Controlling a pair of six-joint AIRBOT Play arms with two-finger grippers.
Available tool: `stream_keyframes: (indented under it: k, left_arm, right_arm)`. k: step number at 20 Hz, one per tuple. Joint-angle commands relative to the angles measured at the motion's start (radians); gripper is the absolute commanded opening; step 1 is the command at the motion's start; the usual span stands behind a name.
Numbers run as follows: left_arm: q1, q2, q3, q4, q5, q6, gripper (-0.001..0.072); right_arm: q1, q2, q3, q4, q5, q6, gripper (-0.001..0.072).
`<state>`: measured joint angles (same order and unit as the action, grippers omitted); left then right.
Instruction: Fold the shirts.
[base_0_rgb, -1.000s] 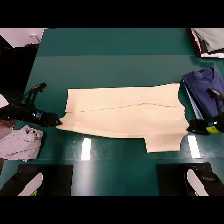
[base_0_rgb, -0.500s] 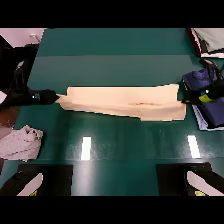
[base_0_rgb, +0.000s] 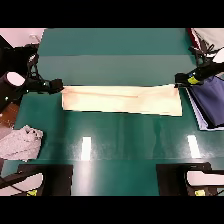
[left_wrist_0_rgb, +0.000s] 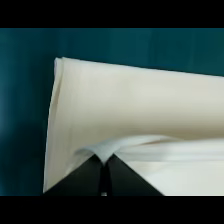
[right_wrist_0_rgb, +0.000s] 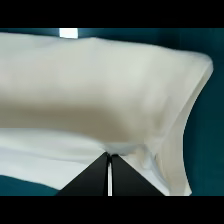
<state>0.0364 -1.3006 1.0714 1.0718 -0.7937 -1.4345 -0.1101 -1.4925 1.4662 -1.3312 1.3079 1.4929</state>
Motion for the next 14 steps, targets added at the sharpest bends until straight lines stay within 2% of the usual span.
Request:
stream_keyframes:
  k: [1,2,3,4,5,8,9,10,11,14]
  left_arm:
    - [0.000,-0.093,0.077,-0.007,0.055,-0.018,0.0450]
    - [0.000,-0.100,0.092,-0.006,0.069,-0.043,0.0620]
    - [0.000,-0.101,0.109,-0.005,0.068,-0.055,0.0623]
    - [0.000,-0.101,0.133,-0.006,0.048,-0.052,0.0622]
    - [0.000,-0.101,0.158,-0.005,0.006,-0.050,0.0622]
    - [0.000,-0.101,0.214,-0.006,-0.182,-0.050,0.0620]
    - [-0.001,-0.101,0.214,-0.011,-0.225,-0.050,0.0475]
    - [-0.001,-0.102,0.213,-0.010,-0.256,-0.050,0.0218]
    - [-0.001,-0.102,0.213,-0.010,-0.277,-0.044,0.0028]
    - [-0.020,-0.102,0.213,-0.019,-0.350,-0.032,0.0023]
  right_arm:
    - [-0.009,-0.100,0.060,0.077,-0.098,0.000,0.0209]
    - [-0.025,-0.123,0.077,0.140,-0.116,0.000,0.0275]
    - [-0.045,-0.140,0.093,0.197,-0.121,-0.001,0.0279]
    - [-0.068,-0.153,0.108,0.248,-0.111,-0.002,0.0362]
    - [-0.094,-0.156,0.117,0.278,-0.081,-0.011,0.0389]
    - [-0.181,-0.124,0.085,0.291,0.067,-0.138,0.0392]
    - [-0.215,-0.108,0.059,0.291,0.110,-0.174,0.0506]
    - [-0.248,-0.096,0.029,0.291,0.137,-0.193,0.0647]
    - [-0.279,-0.085,-0.006,0.292,0.145,-0.206,0.0666]
    - [-0.372,-0.079,-0.128,0.294,0.134,-0.245,0.0664]
